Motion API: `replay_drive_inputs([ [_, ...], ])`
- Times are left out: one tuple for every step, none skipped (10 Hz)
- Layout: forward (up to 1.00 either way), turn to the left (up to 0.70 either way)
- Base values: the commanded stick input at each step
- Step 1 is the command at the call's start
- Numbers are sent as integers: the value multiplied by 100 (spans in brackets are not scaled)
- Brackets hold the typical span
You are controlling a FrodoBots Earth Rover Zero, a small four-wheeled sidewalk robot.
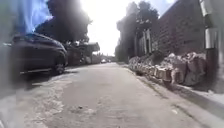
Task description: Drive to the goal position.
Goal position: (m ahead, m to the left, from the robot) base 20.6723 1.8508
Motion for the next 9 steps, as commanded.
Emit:
replay_drive_inputs([
  [70, 0],
  [70, 0],
  [70, 0],
  [70, 0],
  [70, 0],
  [70, 0],
  [70, 0],
  [70, 0],
  [70, 0],
])
